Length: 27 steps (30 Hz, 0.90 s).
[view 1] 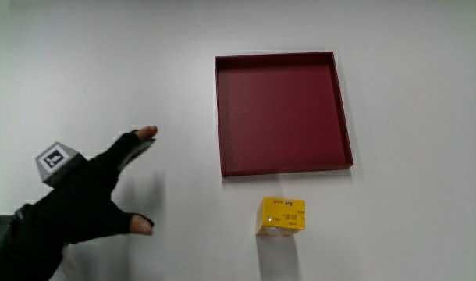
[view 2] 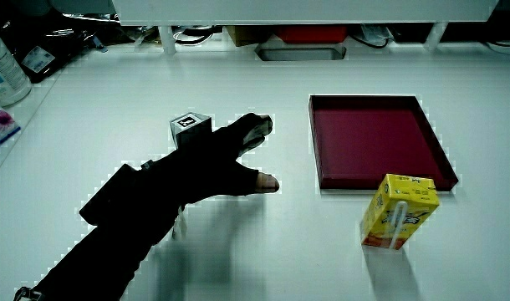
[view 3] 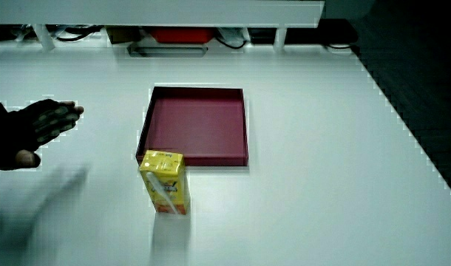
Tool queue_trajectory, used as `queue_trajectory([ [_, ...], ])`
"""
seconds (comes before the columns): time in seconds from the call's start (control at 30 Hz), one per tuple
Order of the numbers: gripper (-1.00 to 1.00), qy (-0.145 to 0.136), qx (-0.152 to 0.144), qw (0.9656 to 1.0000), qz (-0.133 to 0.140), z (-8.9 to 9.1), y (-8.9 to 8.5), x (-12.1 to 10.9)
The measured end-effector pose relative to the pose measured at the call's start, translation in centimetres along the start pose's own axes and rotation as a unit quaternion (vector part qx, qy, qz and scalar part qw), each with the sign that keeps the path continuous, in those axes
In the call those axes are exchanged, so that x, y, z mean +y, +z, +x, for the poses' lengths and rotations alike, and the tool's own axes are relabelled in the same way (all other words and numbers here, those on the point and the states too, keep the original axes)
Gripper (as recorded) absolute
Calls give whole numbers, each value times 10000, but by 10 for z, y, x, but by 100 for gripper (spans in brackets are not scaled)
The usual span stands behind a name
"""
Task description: Pick ice redtea
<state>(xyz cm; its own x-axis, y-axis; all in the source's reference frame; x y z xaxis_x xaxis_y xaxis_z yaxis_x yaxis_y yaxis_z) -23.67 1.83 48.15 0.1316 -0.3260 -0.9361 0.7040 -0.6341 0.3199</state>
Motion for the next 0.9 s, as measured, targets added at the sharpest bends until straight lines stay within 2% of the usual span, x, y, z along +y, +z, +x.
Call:
queue_trajectory([
  [0.1,0,103,-30,9999,-50,0,-8,7],
  [0.17,0,-51,-43,9999,-82,-4,-12,13],
  [0.23,0,11,-99,9999,-126,-6,-19,19],
  [0.27,0,48,-218,9996,-191,-4,-24,22],
  [0.37,0,79,-208,9994,-255,-6,-35,30],
  [0.53,0,-35,-440,9984,-353,-12,-52,41],
  [0.67,0,-114,-438,9983,-356,-15,-63,50],
  [0.73,0,-106,-342,9986,-387,-18,-68,54],
  [0.8,0,-148,-451,9978,-468,-15,-75,59],
  [0.9,0,-182,-418,9977,-492,-16,-82,65],
])
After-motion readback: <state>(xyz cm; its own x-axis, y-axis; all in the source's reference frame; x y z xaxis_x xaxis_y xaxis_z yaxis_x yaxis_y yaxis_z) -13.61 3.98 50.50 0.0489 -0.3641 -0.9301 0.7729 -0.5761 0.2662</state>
